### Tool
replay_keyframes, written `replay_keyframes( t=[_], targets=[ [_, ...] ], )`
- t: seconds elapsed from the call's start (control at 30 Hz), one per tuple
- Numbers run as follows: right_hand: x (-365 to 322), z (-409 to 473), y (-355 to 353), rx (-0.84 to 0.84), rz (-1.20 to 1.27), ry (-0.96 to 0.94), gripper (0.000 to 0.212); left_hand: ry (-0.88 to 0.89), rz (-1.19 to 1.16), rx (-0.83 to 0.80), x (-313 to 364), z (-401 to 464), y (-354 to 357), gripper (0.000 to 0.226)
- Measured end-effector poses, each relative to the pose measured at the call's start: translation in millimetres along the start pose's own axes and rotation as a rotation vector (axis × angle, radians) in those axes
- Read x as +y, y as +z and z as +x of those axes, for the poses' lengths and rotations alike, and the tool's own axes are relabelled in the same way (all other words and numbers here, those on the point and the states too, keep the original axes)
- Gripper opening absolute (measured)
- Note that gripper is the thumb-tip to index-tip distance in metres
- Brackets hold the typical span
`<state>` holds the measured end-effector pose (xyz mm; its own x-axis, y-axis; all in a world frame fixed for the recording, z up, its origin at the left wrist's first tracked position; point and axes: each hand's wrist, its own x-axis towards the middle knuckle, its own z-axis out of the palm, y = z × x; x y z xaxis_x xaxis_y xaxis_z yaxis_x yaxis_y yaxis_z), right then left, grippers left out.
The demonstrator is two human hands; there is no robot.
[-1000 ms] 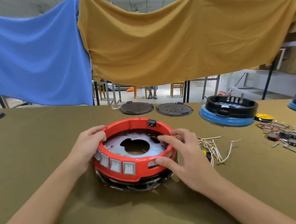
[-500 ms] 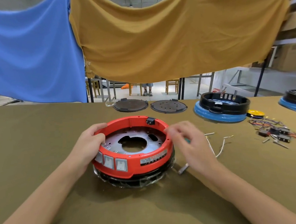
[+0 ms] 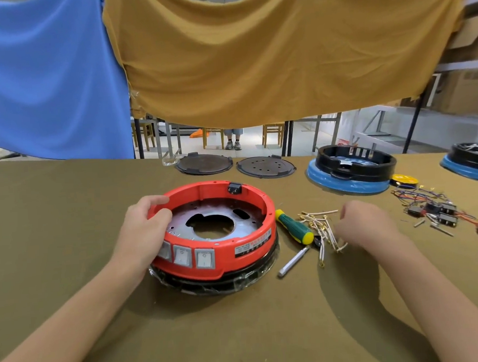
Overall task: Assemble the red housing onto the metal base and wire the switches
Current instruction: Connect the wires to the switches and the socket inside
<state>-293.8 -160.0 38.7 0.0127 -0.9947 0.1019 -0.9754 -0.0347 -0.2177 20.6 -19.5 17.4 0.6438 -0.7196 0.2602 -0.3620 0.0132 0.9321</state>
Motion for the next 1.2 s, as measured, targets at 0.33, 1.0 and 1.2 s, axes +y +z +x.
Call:
replay_keyframes(
  t=[0.33, 1.0, 1.2],
  targets=[
    [-2.5, 3.0, 0.5, 0.171, 0.533, -0.073, 0.021, 0.046, 0.037, -0.081, -0.8, -1.6, 2.7, 0.037],
    [-28.9, -26.8, -18.7, -0.275, 2.073, -0.383, 0.035, 0.161, 0.187, -0.174, 8.6, -9.0, 0.8, 0.035],
    [-26.9, -29.1, -28.7, -0.425, 2.263, -0.431, 0.042, 0.162, 0.223, -0.222, 11.1, -11.6, 0.5, 0.036]
  ],
)
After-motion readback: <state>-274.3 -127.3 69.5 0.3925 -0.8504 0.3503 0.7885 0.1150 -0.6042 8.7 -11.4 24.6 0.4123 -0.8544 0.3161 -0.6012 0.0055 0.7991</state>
